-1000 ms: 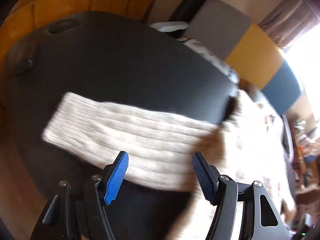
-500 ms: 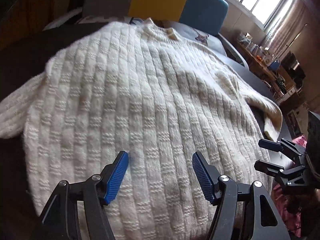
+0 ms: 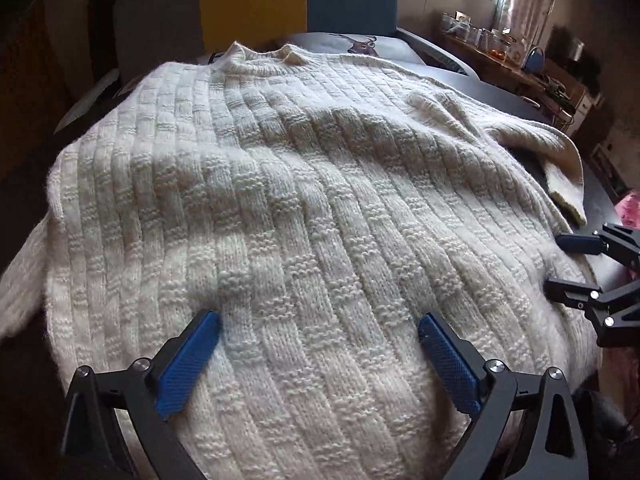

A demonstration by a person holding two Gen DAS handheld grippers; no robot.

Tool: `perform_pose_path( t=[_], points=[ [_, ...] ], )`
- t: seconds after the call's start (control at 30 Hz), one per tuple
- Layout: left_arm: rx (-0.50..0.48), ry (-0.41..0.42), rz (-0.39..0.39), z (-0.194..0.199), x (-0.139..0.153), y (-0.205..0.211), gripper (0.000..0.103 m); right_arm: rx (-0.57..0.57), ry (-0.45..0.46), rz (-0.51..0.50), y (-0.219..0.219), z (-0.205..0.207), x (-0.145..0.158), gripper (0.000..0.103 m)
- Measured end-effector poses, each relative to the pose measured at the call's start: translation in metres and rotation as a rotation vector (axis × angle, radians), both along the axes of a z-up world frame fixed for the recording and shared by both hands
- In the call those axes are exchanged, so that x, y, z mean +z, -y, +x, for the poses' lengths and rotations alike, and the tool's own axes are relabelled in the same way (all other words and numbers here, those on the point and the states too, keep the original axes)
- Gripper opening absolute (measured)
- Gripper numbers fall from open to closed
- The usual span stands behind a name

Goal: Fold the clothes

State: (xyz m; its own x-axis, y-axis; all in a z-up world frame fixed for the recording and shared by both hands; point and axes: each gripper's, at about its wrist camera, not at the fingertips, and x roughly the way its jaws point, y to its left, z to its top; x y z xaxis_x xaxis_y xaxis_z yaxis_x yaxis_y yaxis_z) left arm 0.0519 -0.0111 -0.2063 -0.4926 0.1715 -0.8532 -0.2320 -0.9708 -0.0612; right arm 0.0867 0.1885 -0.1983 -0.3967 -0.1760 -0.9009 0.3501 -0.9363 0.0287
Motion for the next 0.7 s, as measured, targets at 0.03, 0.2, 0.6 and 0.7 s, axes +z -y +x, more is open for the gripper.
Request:
perform_pose_path(
  t=[0.03,0.2,0.6,0.7],
  points=[
    [-0.002,-0.002,0.007,-0.001,0.001,0.001,0.1,-0.012,0.0,0.002,0.0,0.002,0.0,0.071],
    [-0.049,-0.02,0.046,0.018,0.007,0.008,0.1,-0.049,0.043,-0.004,0.008,-0.004,0.0,0.074],
    [-0.008,-0.005,0.256,0.006,0.026,0.069,0.092,-0.176,-0.094,-0.206,0.007,-0.071,0.061,0.076],
    [0.046,-0.037,0.274,-0.01,0.043,0.091,0.091,-0.14,-0.109,-0.237,0.012,-0.116,0.066,0.076]
  ],
)
